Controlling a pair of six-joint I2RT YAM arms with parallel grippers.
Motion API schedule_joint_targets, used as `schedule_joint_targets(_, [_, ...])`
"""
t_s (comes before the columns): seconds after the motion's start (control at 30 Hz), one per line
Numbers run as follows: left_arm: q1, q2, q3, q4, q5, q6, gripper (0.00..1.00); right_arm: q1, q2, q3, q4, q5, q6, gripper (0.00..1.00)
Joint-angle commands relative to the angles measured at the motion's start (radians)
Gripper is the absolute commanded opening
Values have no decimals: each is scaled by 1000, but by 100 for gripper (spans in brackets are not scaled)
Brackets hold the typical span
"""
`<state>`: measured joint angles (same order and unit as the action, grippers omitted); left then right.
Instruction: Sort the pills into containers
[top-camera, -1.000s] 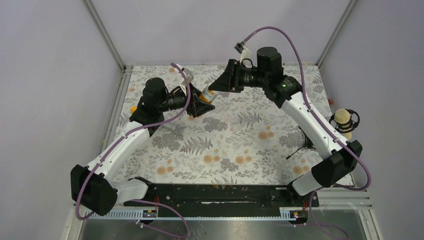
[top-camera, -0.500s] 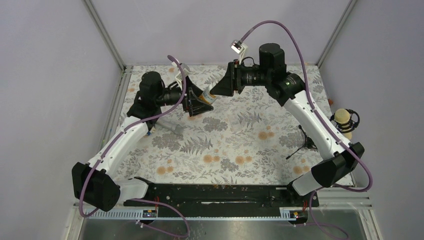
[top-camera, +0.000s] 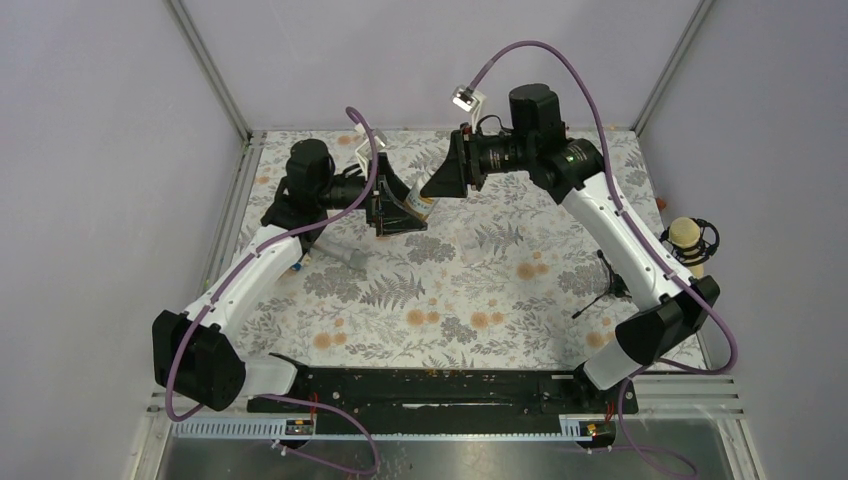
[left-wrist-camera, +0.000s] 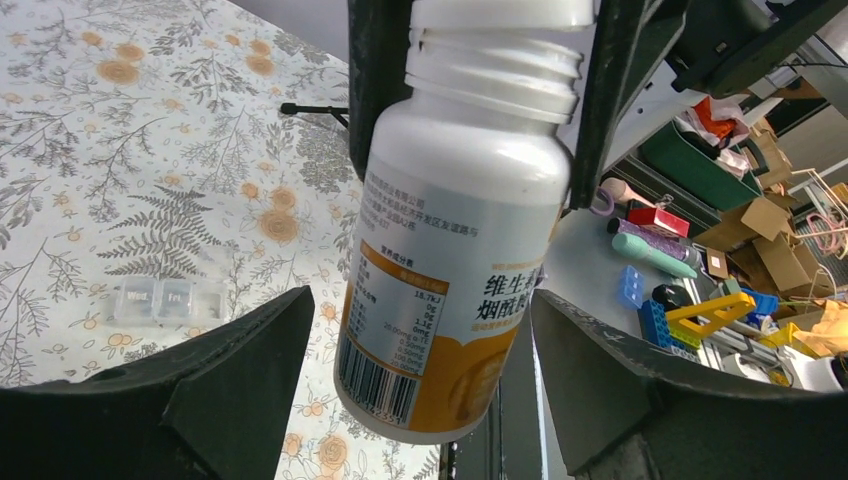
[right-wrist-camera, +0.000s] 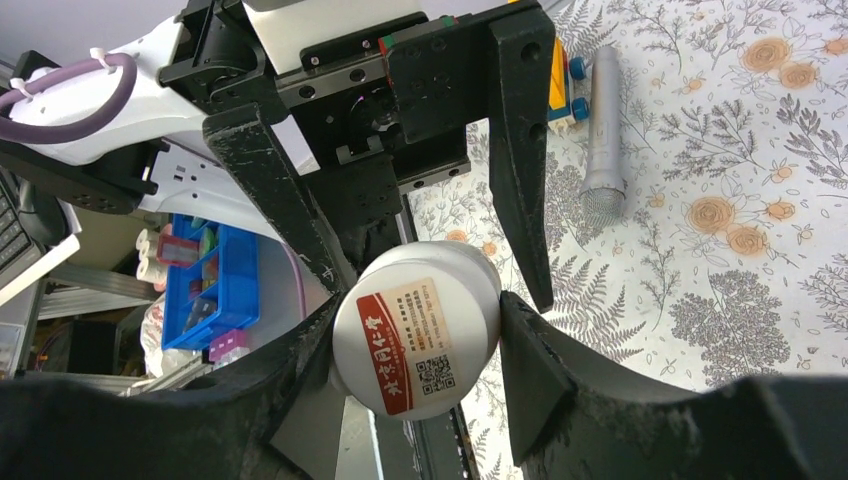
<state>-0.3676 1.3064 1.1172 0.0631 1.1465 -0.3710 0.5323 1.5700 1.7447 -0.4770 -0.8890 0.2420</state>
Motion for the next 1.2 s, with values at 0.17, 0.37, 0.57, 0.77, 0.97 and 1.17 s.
schedule_joint_targets(0.17, [-10,0,22,30,96,48,75,8,24,96,-86,-69,-62,21])
schedule_joint_targets(0.37, [-35,14,20,33,96,66,65,8,30,96,-86,-112,-55,22])
schedule_joint_targets(0.57, [-45,18,22,60,98,68,24,9,25,89,-86,-120,-51,25])
schedule_joint_targets(0.77, [-45,-26,-10,102,72,108,0,-12,-15,30,-9,16,20,71])
schedule_joint_targets(0.97, [-45,-58,-47,151,62,96,0,-73,-76,-93,208,-15,181,73])
schedule_joint_targets(1.17, [-45,-73,-70,186,61,82,0,-97,-95,-131,298,-22,265,72])
